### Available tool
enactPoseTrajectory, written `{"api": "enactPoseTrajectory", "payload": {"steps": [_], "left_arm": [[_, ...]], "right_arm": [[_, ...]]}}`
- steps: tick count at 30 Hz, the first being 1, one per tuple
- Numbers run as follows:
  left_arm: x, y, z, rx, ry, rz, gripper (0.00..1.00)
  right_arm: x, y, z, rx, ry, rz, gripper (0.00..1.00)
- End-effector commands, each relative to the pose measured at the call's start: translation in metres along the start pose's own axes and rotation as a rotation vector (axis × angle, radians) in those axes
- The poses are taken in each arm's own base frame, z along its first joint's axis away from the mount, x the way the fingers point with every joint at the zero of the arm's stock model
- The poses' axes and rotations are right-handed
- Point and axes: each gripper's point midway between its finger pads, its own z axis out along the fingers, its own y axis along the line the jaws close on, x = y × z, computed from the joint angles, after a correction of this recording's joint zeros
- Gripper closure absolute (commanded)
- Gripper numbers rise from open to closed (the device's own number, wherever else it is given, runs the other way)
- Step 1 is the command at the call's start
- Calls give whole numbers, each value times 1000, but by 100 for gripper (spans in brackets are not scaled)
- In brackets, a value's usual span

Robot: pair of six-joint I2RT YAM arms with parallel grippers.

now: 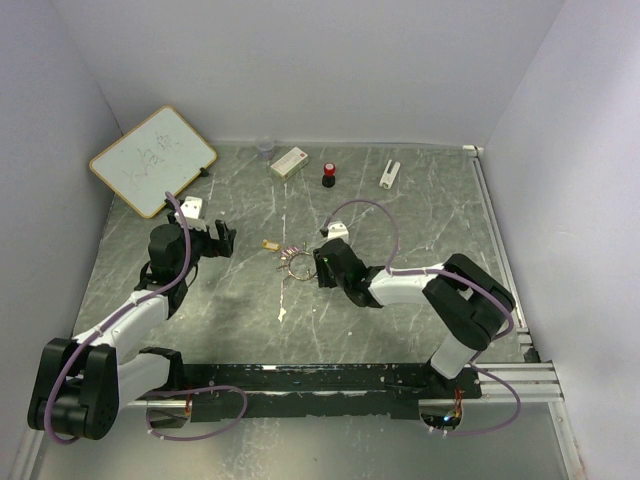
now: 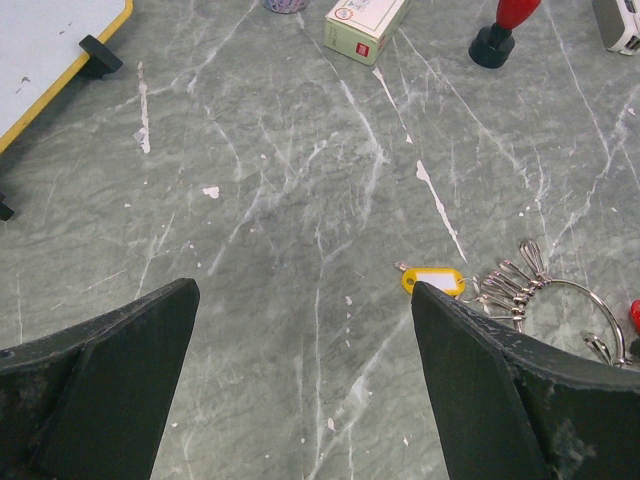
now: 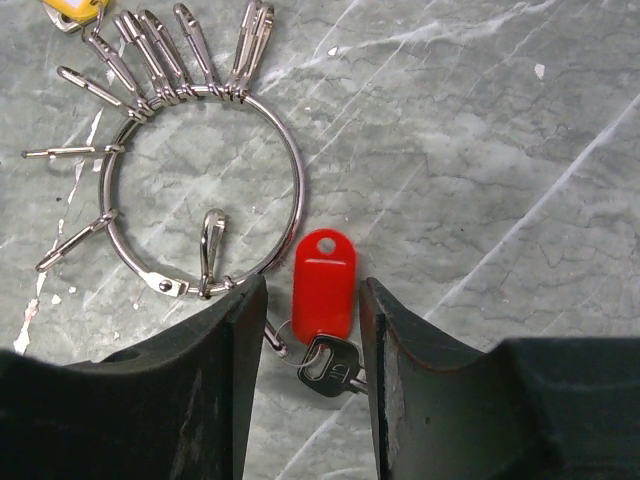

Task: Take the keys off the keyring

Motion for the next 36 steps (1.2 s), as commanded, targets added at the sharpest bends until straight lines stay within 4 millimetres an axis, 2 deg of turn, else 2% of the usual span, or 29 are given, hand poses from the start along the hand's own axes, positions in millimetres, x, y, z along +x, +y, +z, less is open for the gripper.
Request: {"api": "enactPoseTrajectory", "payload": {"steps": [1, 7, 10, 15, 19, 21, 27, 36], "left_arm": [[-3, -2, 0, 3, -27, 13, 1], [-4, -2, -1, 4, -29, 15, 1], [-5, -2, -2, 2, -33, 16, 1], [-6, -1, -3, -4, -36, 19, 1], [-5, -1, -3, -3, -33, 18, 1], [-5, -2, -2, -1, -32, 17, 1], [-5, -3, -2, 7, -30, 22, 1], [-10, -15, 0, 71, -34, 51, 1]], "right_arm": [[18, -4, 2, 56, 54, -31, 58], [24, -13, 4, 129, 81, -48, 61], [26, -16, 4, 148, 89, -54, 73], [29, -17, 3, 151, 98, -53, 80], [26, -16, 2, 150, 99, -52, 100], [22, -15, 1, 148, 90, -50, 100], [-11, -7, -9, 137, 11, -69, 100], [-83, 11, -48, 99, -173, -75, 100]]}}
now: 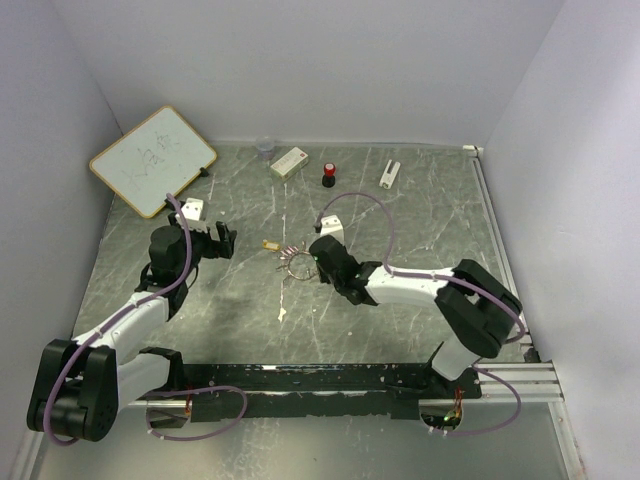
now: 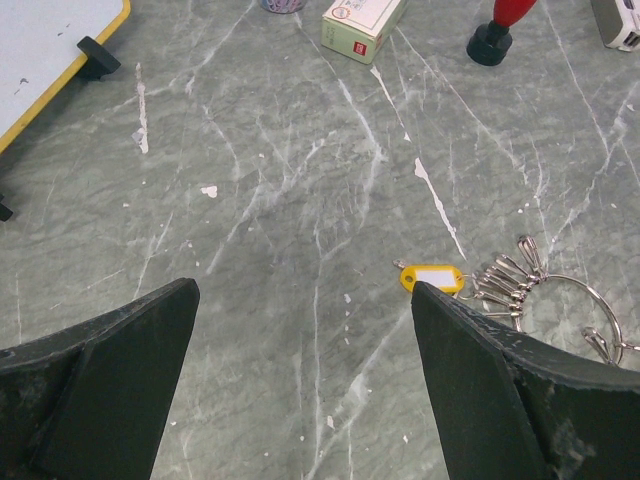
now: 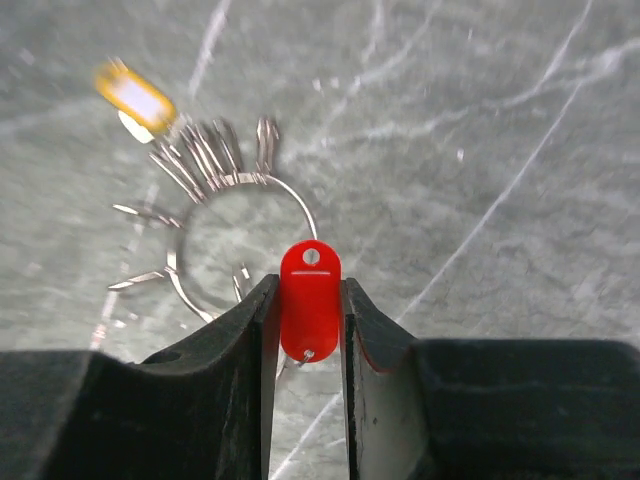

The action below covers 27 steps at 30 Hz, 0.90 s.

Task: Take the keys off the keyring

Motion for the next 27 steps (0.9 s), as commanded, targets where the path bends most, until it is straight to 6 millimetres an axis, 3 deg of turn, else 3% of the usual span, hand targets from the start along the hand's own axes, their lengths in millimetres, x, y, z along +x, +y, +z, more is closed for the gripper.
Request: {"api": "enactPoseTrajectory", "payload": {"steps": [1, 10, 16, 18, 22, 27], "left_arm": [[-11, -16, 3, 85, -23, 47, 1], [-11, -47, 16, 273, 38, 30, 1], [-13, -89, 13, 460, 46, 120, 1], [-14, -106, 9, 510, 39, 157, 8], [-21, -134, -1, 613, 14, 189, 33], [-35, -156, -16, 711, -38, 186, 36]], "right_arm": [[-50, 2, -23, -1, -128, 2, 100], [-99, 2, -56, -21, -264, -6, 100], [-119, 4, -68, -32, -309, -13, 100], [-123, 6, -71, -36, -323, -12, 100], [-136, 13, -79, -69, -352, -9, 100], [-154, 18, -98, -120, -403, 5, 100]]}}
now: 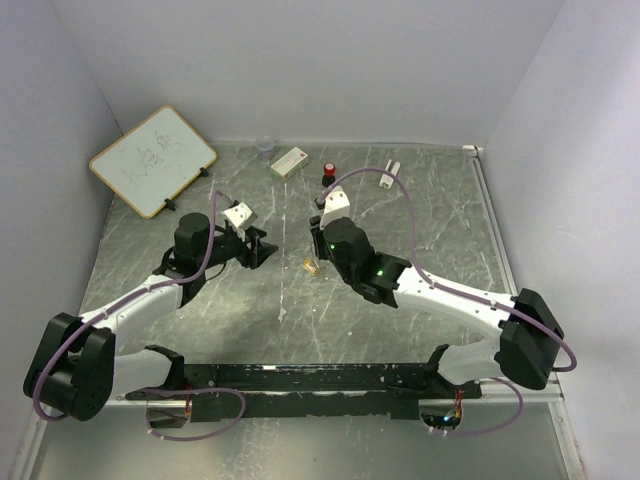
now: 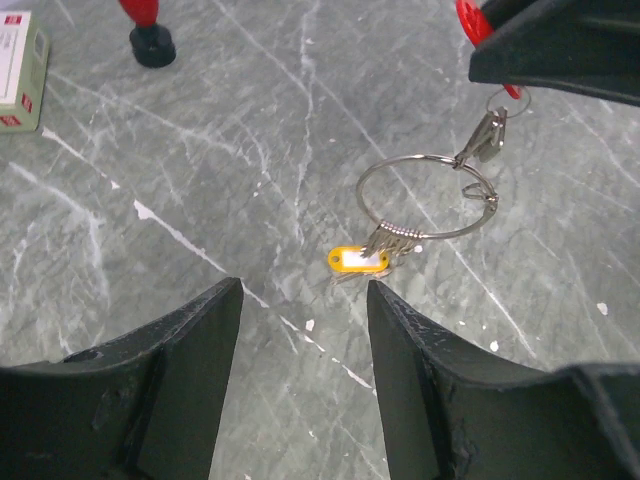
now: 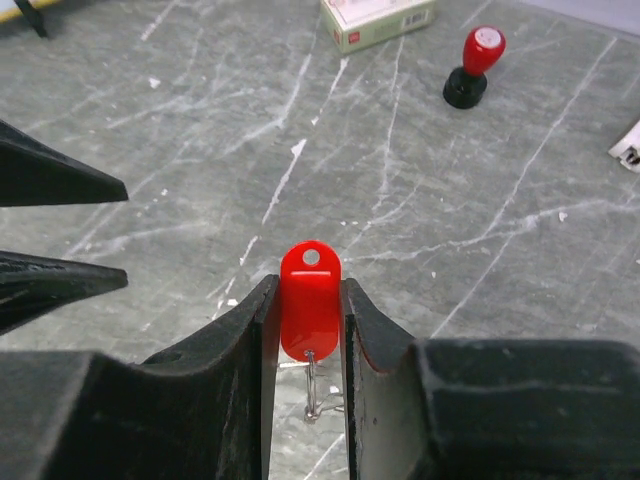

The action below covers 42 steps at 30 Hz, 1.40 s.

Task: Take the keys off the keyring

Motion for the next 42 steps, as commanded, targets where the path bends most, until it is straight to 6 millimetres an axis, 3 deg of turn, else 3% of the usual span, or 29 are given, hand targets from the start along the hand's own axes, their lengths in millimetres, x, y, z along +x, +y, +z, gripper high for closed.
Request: {"api": "enactPoseTrajectory", "payload": {"steps": [1, 9, 12, 22, 28, 31, 37, 42], "left_arm": [[-40, -25, -2, 118, -108, 61, 36], [-67, -57, -5, 280, -228, 62, 34], [-74, -67, -5, 326, -264, 84, 28], [-88, -108, 0, 508, -333, 185, 29], [-80, -123, 10, 546, -308, 213, 38], [-78, -123, 13, 530, -310, 225, 41], [-76, -121, 17, 511, -298, 232, 61], [-71, -121, 21, 514, -293, 220, 66]], "right_arm": [[-51, 9, -19, -65, -118, 45, 100], [-84, 24, -52, -222, -199, 70, 100], [-94, 27, -65, -271, -228, 93, 100], [-113, 42, -89, -401, -267, 135, 100], [-118, 46, -94, -432, -281, 149, 100], [-121, 49, -99, -452, -290, 154, 100], [-124, 47, -103, -451, -299, 157, 100], [-125, 48, -106, -461, -308, 164, 100]]}}
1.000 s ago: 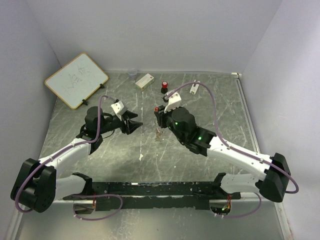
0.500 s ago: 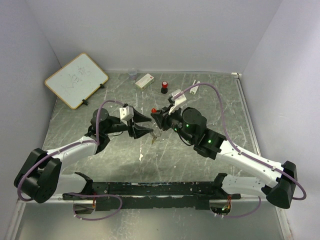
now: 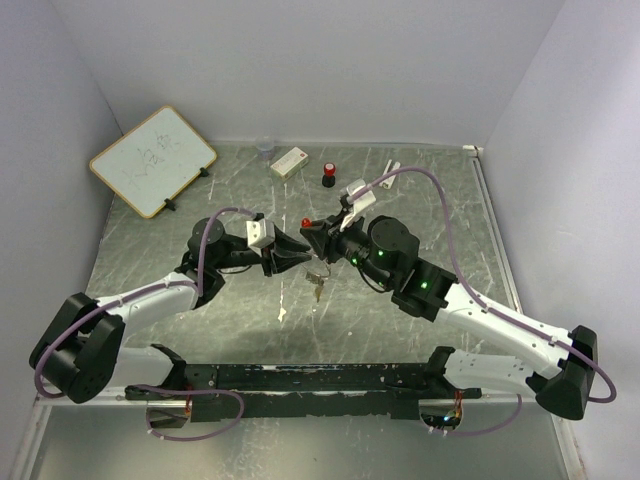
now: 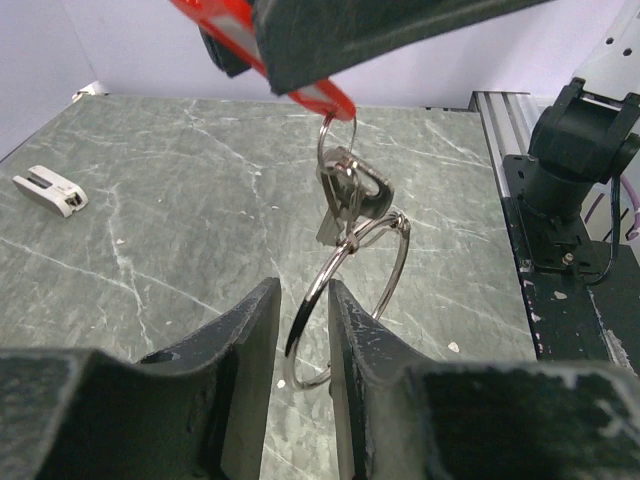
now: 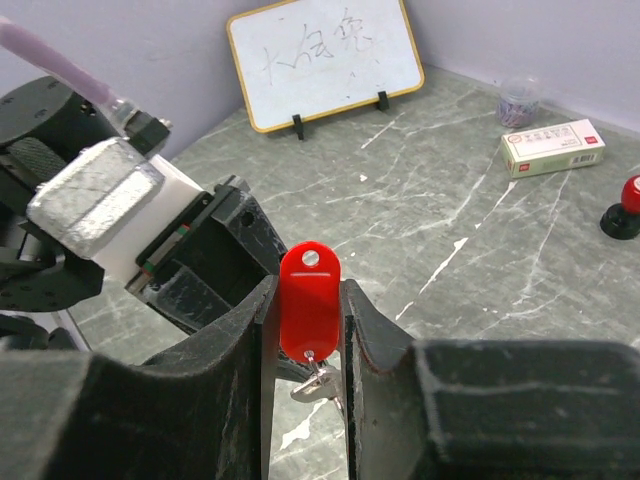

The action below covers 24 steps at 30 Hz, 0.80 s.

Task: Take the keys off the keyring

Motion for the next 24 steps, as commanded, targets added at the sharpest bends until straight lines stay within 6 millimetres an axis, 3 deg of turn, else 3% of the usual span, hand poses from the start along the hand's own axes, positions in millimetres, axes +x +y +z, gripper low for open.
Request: {"api": "enactPoseTrajectory", "payload": {"steps": [1, 5, 7, 10, 14, 24], "left_arm": [[-7, 4, 7, 7, -22, 34, 67], [-4, 5, 9, -1, -28, 15, 93], [-2, 9, 9, -19, -8, 9, 93], [3, 30, 6, -131, 77, -11, 93], [18, 58, -12, -319, 256, -48, 93], [-4, 64, -47, -492, 314, -14, 93]], "right_arm": [[-31, 11, -6, -41, -85, 24, 100], [-31, 10, -7, -36, -84, 20, 100], [-29, 7, -7, -21, -82, 16, 100], [-22, -2, -9, 24, -79, 5, 100], [-11, -20, -10, 106, -72, -21, 100], [-8, -64, -19, 332, -118, -106, 100]]}}
